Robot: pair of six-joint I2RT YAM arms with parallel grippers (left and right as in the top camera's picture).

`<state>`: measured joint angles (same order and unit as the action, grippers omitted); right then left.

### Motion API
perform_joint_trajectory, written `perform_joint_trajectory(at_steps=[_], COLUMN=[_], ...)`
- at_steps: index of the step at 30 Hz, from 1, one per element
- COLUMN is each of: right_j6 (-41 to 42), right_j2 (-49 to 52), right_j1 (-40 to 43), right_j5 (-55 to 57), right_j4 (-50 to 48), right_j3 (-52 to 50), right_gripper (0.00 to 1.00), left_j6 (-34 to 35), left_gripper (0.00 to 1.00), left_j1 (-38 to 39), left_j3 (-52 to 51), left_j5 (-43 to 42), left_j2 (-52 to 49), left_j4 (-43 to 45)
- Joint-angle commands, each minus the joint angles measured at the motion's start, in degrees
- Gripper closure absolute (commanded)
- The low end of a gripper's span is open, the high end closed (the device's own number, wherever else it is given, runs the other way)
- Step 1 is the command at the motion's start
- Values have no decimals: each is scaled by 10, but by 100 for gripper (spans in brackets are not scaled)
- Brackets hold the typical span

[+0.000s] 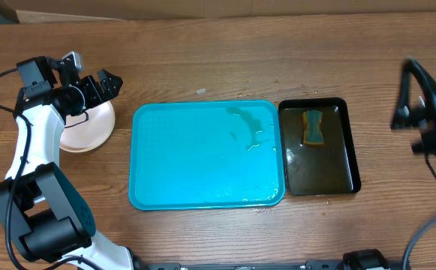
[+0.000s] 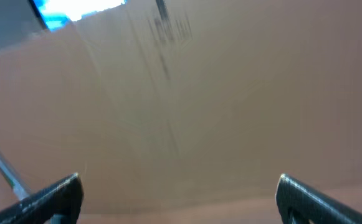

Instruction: Clean dirty plates on tray and stack at the side

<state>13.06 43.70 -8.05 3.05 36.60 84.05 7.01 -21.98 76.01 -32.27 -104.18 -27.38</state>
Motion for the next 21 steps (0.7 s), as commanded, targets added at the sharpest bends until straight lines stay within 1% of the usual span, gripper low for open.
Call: perform_joint_trajectory(at_steps=[1, 6, 11, 18, 21], right_j6=[-29, -28, -28, -24, -24], right_j2=[-100, -257, -362, -409, -427], right_j1=[3, 31, 64, 71, 71], right_j5=[5, -21, -51, -63, -64], right_j4=[-102, -292, -418, -543, -565], right_j3=[-162, -398, -584, -729, -776], right_gripper=[0, 0, 0, 0, 0], left_j6=[-12, -12, -12, -12, -12], left_gripper=[0, 0, 0, 0, 0], left_j1=[2, 2, 2, 2, 2], left_j3=[12, 12, 12, 12, 12], left_j5=[1, 1, 1, 1, 1], left_j2=[0, 0, 0, 0, 0], left_j4=[2, 2, 2, 2, 2])
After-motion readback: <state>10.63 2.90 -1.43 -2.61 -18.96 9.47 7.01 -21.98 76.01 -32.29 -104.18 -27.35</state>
